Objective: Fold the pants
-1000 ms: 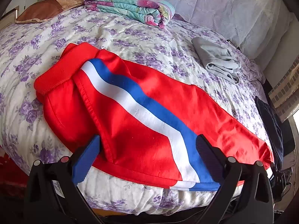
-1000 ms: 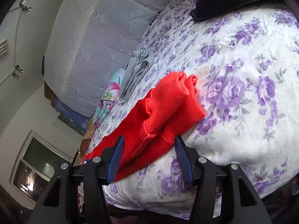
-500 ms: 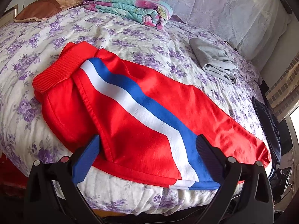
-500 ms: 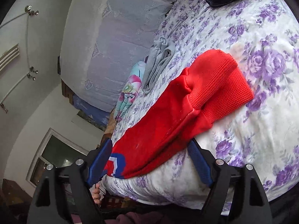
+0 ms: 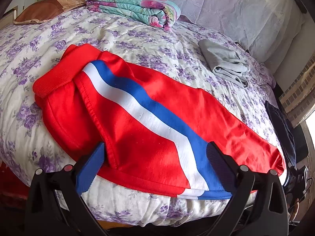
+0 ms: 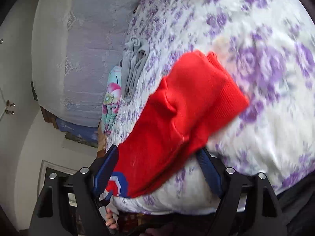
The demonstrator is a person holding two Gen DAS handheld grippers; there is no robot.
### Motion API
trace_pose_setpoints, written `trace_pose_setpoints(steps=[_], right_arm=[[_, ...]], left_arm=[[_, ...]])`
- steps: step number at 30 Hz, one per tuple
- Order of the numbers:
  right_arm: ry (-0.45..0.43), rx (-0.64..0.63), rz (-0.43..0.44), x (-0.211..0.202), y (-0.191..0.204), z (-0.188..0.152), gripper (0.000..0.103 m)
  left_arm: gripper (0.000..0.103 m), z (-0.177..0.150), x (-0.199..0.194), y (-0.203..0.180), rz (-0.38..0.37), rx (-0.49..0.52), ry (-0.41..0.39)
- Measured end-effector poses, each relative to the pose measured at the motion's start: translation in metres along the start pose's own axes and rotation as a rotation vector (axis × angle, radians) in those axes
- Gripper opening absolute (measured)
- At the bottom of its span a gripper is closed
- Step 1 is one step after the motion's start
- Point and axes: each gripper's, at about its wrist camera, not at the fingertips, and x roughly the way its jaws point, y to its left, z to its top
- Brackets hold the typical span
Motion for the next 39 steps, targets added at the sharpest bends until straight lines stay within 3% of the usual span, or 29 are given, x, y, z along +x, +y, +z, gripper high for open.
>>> trace_pose_setpoints(steps=[1, 2, 3, 8, 11, 14, 17, 19, 21, 22, 25, 27, 31, 36, 39], right_arm=[[-0.024, -0.018, -0.015, 0.003, 0.002, 0.005, 0.072], [-0.044, -0.034, -0.032, 0.004, 0.002, 0.008, 0.047], [-0.057, -0.063, -0.045, 0.006, 0.002, 0.011, 0.011], [-0.128, -0.330, -0.146, 0.002, 0.036, -0.004, 0.007], [-0.185, -0.586, -0.218, 0.004, 0.090, -0.015, 0.007], [-0.146, -0.869, -0.213, 0.032, 0.159, -0.041, 0.007], [0.008, -1.104, -0.195, 0.089, 0.209, -0.077, 0.008], [0.223, -1.233, -0.236, 0.142, 0.214, -0.111, 0.019], [0.408, -1.287, -0.283, 0.187, 0.193, -0.141, 0.051], [0.462, -1.302, -0.321, 0.203, 0.179, -0.150, 0.052], [0.441, -1.308, -0.254, 0.190, 0.179, -0.152, 0.066], [0.436, -1.263, -0.152, 0.170, 0.190, -0.141, 0.076], [0.415, -1.221, -0.011, 0.143, 0.205, -0.132, 0.079], [0.418, -1.202, -0.066, 0.169, 0.211, -0.129, 0.078], [0.547, -1.127, -0.227, 0.210, 0.187, -0.132, 0.078]], left_arm=[[0.098, 0.000, 0.000, 0.000, -0.001, -0.001, 0.000], [0.098, 0.000, -0.001, 0.000, -0.006, -0.002, 0.001], [0.098, 0.000, -0.001, 0.001, -0.008, -0.003, 0.002], [0.098, 0.001, -0.004, 0.003, -0.030, -0.018, -0.002], [0.098, 0.002, -0.007, 0.003, -0.047, -0.030, -0.004], [0.098, 0.001, -0.020, 0.003, -0.078, -0.052, -0.022], [0.098, -0.003, -0.036, 0.005, -0.082, -0.061, -0.053], [0.098, -0.006, -0.046, 0.011, -0.078, -0.074, -0.071], [0.098, -0.009, -0.052, 0.020, -0.076, -0.103, -0.079], [0.098, -0.011, -0.054, 0.026, -0.073, -0.121, -0.080], [0.098, -0.015, -0.056, 0.041, -0.071, -0.153, -0.078], [0.098, -0.017, -0.055, 0.048, -0.057, -0.160, -0.067], [0.098, -0.016, -0.047, 0.053, -0.045, -0.166, -0.047], [0.098, -0.019, -0.042, 0.055, -0.053, -0.193, -0.056], [0.098, -0.019, -0.041, 0.069, -0.043, -0.257, -0.062]])
